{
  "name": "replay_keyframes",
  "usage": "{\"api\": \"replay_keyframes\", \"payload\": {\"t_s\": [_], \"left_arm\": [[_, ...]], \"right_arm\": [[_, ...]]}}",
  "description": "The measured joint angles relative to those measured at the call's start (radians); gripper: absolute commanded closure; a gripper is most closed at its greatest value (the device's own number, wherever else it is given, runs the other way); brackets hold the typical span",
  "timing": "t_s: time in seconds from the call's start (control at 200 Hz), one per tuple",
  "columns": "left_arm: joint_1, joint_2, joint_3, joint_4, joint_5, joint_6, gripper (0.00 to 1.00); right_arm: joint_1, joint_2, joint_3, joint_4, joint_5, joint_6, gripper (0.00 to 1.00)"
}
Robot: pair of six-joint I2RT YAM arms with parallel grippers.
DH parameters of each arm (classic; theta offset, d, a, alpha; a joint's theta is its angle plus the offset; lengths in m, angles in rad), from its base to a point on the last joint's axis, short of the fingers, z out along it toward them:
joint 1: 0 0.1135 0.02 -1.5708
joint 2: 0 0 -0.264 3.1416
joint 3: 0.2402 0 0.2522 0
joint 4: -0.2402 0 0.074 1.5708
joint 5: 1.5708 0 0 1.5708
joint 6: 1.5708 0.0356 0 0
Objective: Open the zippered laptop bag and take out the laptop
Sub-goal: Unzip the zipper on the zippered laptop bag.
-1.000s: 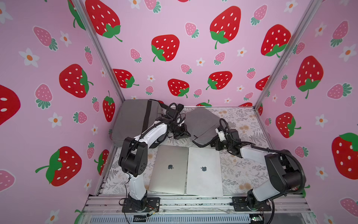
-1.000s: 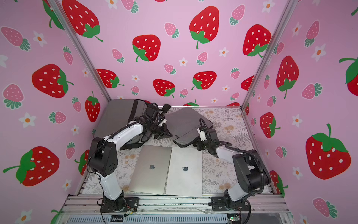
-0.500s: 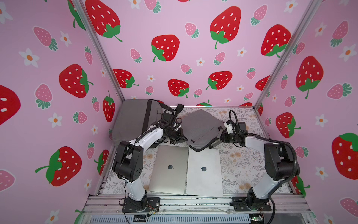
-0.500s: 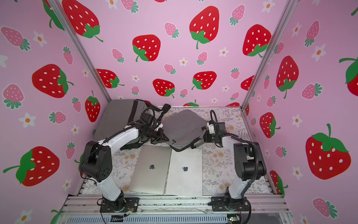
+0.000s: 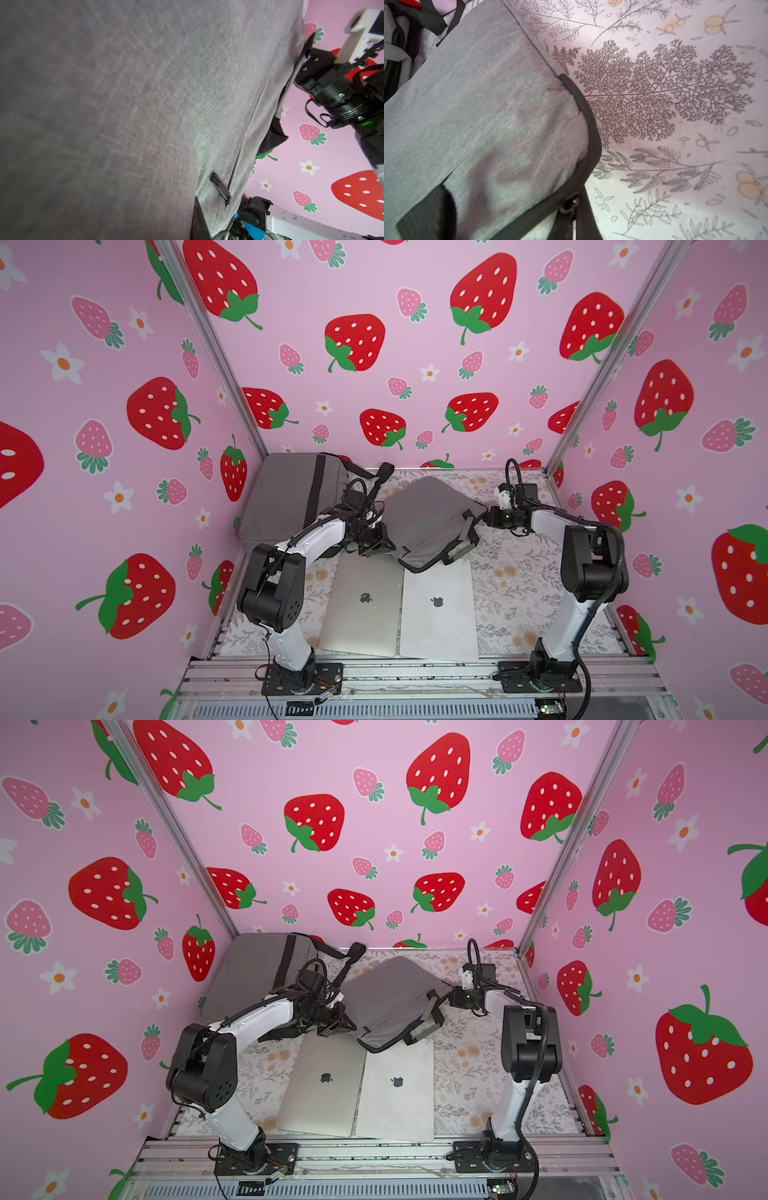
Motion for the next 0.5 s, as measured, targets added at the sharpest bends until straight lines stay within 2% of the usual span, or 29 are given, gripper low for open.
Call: {"api": "replay_keyframes", "payload": {"t_s": [0.2,0.215,0.26,0.495], "left_arm": [[0.001,0.018,0.0,0.012,-0.02,0.018,0.96],[0.001,0.022,0.0,0.013,-0.021,0.018,0.91],[0.001,0.034,0.0,0.016,-0.024,0.02,0.89],[-0.014,0.067,0.023,-0.039,-0.073,0.049,0.74]], "right_arm": [[-0.002,0.066,0.103,-0.1,-0.017,-0.017,1.0],[-0.002,0.069,0.109,-0.105,-0.018,-0.02,1.0],[-0.003,0.076,0.124,-0.116,-0.024,-0.026,1.0],[-0.014,0.07,0.114,-0.099,-0.056,-0.042,0.87]]}}
